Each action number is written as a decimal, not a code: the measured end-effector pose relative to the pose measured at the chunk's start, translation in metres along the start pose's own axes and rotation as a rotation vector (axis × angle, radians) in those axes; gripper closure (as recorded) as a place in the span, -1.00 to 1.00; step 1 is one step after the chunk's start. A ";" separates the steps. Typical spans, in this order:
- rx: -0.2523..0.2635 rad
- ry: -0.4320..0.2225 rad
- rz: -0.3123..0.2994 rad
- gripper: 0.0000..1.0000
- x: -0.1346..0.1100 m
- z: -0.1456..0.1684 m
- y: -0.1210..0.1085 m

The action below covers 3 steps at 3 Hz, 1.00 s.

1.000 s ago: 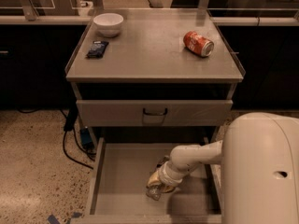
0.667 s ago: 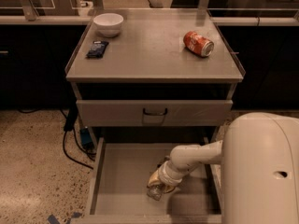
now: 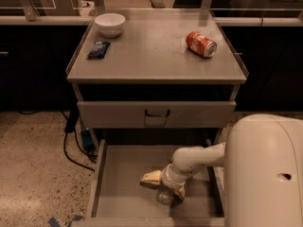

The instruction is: Place water bottle into middle drawer

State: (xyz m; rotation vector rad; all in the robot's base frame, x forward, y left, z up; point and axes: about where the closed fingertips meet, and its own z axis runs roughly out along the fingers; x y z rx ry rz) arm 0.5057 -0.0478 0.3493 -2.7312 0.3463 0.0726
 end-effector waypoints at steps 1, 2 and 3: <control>0.000 0.000 0.000 -1.00 0.000 0.000 0.000; -0.021 0.018 0.012 -1.00 0.000 -0.014 -0.002; -0.025 0.083 0.033 -1.00 -0.005 -0.051 -0.001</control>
Offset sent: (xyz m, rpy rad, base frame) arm 0.0043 -0.0157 0.0486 -0.0845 -0.0289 -0.0566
